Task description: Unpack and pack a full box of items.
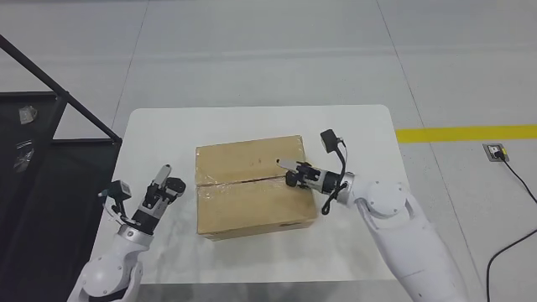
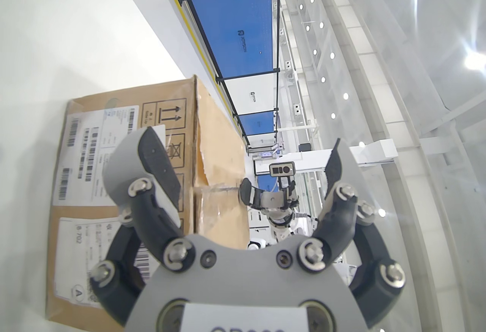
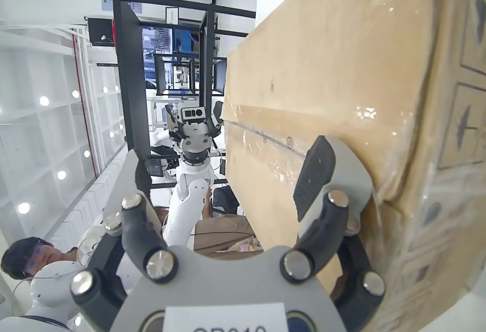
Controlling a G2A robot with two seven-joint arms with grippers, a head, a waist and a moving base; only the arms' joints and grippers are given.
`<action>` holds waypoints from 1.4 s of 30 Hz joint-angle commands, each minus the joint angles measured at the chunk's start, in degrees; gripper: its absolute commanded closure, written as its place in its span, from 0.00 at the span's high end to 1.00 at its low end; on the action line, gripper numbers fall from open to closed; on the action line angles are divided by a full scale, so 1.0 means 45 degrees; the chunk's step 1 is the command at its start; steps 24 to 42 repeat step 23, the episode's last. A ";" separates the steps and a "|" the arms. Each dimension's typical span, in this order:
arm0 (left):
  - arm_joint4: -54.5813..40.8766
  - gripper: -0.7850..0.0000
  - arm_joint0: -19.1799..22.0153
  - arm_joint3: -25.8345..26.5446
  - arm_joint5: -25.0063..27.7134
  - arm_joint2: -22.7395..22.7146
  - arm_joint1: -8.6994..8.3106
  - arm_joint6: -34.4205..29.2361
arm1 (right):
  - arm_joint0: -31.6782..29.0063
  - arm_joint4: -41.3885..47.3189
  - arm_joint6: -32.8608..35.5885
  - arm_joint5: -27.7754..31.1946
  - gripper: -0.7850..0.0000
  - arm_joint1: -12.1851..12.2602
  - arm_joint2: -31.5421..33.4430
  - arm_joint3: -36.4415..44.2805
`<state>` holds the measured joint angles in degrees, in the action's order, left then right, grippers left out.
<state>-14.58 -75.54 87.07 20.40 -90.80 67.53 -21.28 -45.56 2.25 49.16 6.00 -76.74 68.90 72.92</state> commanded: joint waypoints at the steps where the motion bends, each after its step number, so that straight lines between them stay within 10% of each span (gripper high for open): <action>1: -0.0027 1.00 -0.0011 0.0002 -0.0009 -0.0025 0.0000 0.0006 | -0.0178 0.0034 -0.0071 0.0029 1.00 0.0060 0.0204 0.0198; 11: -0.0072 1.00 0.0003 0.0005 0.0020 -0.0066 0.0006 -0.0018 | -0.1231 0.0531 -0.0444 0.0209 1.00 0.0399 0.1505 0.0807; 20: -0.0372 1.00 -0.0015 0.0059 0.0168 -0.0466 -0.0036 -0.0197 | -0.2785 0.2346 -0.1632 0.3368 1.00 0.0585 0.2957 0.1369; 42: -0.0560 1.00 -0.0090 0.0117 0.0207 -0.0664 -0.0062 -0.0386 | -0.2785 0.2346 -0.1632 0.3368 1.00 0.0585 0.2957 0.1369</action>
